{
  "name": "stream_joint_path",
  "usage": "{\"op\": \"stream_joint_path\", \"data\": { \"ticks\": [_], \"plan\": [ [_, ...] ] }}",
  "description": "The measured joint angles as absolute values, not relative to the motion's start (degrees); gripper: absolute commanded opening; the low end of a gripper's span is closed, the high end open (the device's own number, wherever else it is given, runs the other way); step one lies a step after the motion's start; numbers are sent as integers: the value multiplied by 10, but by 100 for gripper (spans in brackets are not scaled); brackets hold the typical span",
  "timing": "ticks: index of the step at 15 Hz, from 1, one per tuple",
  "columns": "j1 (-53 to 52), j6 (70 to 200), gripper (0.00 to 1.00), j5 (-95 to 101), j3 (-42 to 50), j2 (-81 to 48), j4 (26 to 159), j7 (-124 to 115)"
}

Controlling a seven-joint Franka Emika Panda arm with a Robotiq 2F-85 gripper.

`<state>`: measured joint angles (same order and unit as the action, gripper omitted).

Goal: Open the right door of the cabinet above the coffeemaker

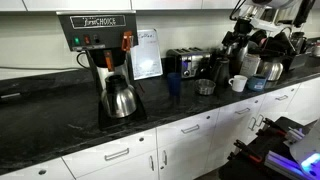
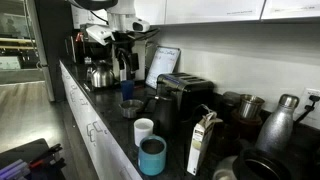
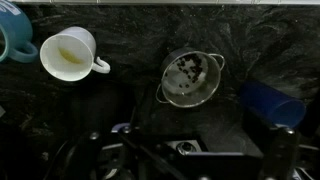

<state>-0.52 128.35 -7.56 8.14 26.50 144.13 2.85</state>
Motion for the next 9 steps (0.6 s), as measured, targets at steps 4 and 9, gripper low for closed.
{"op": "stream_joint_path", "data": {
  "ticks": [4,9],
  "plan": [
    [-7,1284,100,-79,73,267,1439,28],
    [-36,1289,100,-103,34,285,1431,27]
  ]
}}
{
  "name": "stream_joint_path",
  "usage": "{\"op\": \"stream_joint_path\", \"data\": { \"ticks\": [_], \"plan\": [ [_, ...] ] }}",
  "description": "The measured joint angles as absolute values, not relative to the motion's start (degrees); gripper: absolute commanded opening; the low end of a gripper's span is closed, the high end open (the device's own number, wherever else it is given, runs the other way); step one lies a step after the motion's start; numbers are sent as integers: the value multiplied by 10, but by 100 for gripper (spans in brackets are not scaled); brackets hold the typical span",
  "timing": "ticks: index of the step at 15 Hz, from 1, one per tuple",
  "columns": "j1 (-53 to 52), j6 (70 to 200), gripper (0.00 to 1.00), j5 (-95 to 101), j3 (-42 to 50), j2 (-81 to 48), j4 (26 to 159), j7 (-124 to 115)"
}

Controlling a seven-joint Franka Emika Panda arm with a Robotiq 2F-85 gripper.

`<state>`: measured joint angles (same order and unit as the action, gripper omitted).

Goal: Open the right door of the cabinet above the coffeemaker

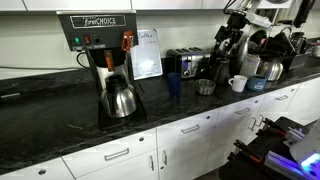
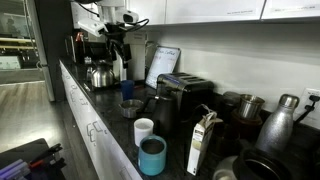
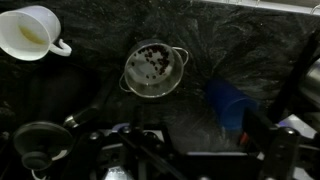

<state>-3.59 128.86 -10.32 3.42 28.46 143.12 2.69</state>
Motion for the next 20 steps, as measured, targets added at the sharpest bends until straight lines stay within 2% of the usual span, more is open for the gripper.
{"op": "stream_joint_path", "data": {
  "ticks": [11,20],
  "plan": [
    [-46,1309,100,-112,22,290,1420,25],
    [-146,1413,100,-205,-19,282,1345,32]
  ]
}}
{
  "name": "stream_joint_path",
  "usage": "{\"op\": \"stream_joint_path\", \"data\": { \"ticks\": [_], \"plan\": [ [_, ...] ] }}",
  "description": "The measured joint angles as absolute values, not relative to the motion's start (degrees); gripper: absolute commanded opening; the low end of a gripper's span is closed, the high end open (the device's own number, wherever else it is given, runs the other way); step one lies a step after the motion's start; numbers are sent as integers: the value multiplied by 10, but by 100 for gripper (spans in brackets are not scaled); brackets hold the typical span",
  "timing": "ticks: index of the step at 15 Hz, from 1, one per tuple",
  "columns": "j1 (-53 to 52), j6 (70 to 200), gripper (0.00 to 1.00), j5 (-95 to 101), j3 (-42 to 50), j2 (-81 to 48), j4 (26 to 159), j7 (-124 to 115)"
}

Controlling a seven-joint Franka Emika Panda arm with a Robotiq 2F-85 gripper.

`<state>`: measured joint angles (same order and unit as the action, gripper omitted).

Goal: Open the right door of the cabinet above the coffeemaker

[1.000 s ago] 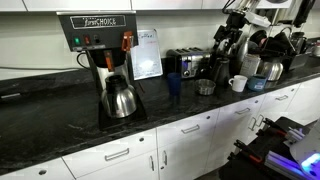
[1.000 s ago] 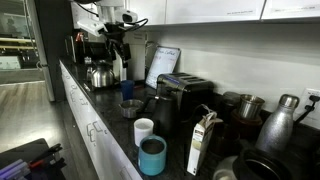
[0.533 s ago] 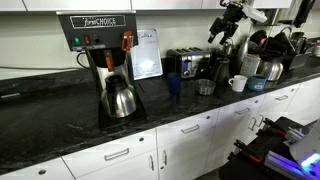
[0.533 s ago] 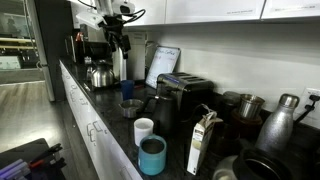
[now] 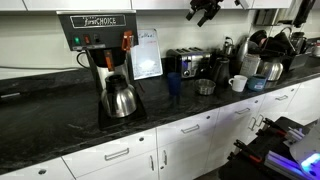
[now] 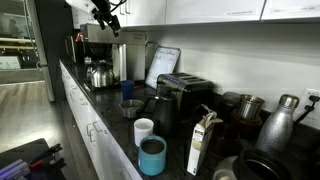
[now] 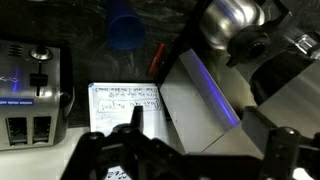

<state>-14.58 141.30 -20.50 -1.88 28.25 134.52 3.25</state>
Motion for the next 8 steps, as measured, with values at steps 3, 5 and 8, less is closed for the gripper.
{"op": "stream_joint_path", "data": {
  "ticks": [3,5,8],
  "plan": [
    [-146,1416,100,-206,-15,279,1345,38],
    [-146,1416,100,-206,-15,279,1344,38],
    [-146,1421,100,-206,-18,279,1343,38]
  ]
}}
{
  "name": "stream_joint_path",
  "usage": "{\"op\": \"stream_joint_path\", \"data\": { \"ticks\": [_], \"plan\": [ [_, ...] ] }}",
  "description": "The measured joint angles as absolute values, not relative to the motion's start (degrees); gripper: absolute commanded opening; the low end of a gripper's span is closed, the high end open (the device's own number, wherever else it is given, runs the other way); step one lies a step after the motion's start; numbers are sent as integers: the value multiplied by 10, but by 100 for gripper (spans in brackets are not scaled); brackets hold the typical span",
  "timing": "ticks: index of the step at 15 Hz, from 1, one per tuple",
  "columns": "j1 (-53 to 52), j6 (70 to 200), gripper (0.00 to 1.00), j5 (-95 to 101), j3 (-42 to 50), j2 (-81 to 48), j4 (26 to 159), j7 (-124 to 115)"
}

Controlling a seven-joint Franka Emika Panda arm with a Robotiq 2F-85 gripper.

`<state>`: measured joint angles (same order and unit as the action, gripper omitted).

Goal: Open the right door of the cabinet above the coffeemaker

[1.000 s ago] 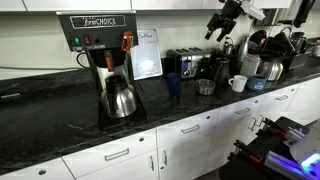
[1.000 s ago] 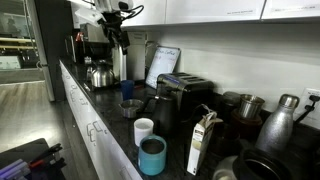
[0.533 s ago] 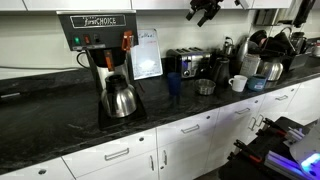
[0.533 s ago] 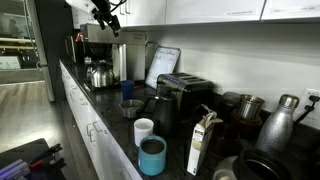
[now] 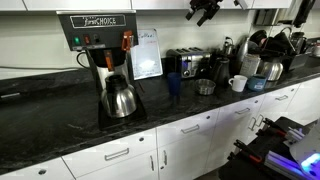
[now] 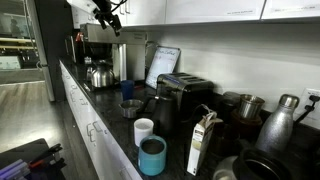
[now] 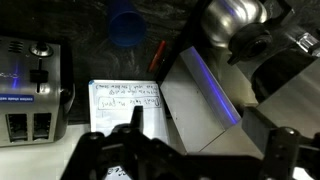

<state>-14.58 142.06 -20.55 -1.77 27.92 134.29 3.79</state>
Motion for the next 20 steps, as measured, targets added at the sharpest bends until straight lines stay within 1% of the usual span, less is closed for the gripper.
{"op": "stream_joint_path", "data": {
  "ticks": [4,9,13,20],
  "plan": [
    [-158,1494,100,-206,-30,261,1321,43],
    [-204,1599,100,-237,-28,177,1251,67],
    [-227,1607,100,-271,-10,150,1206,102],
    [-231,1606,100,-272,-7,149,1205,104]
  ]
}}
